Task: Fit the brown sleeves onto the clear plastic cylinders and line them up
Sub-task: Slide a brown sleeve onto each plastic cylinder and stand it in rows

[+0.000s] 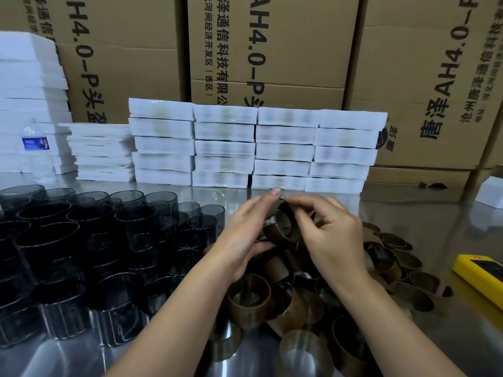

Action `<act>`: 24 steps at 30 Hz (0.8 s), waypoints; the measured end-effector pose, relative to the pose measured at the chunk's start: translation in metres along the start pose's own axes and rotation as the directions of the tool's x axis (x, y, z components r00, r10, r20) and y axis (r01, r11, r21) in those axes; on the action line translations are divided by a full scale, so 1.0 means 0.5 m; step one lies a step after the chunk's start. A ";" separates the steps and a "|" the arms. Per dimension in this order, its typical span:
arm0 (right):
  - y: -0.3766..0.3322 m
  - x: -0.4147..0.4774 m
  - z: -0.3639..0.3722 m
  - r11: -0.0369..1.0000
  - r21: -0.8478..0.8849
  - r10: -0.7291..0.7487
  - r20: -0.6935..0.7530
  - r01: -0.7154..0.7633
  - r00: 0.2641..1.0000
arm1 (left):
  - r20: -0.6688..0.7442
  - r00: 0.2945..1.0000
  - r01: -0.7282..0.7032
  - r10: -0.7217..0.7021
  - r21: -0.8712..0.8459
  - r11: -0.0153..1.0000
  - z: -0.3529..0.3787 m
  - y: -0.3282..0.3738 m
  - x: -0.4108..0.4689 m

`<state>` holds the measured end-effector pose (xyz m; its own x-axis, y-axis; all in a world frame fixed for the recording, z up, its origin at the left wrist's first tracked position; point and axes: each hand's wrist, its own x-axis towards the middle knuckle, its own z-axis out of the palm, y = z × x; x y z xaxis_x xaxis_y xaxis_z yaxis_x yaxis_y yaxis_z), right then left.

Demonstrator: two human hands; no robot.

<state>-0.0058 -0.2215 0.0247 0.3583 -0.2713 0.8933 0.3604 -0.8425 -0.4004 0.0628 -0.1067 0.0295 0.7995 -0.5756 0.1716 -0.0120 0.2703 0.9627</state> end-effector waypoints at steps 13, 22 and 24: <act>-0.014 0.002 -0.003 0.959 0.216 0.190 -0.012 -0.183 0.982 | -0.086 0.995 0.017 -0.040 -0.250 0.968 -0.002 -0.003 0.005; -0.005 0.004 0.017 0.794 0.252 0.440 0.389 -0.553 0.809 | -0.205 0.977 -0.120 0.061 -0.287 0.950 -0.002 -0.003 0.011; -0.005 0.002 0.020 0.751 0.313 0.432 0.435 -0.582 0.791 | -0.192 0.979 -0.124 0.069 -0.286 0.950 0.003 -0.004 0.009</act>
<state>0.0022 -0.2153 0.0247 0.8130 -0.3759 0.4447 0.3315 -0.3292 -0.8842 0.0657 -0.1108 0.0288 0.8972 -0.3963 0.1946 0.0615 0.5487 0.8338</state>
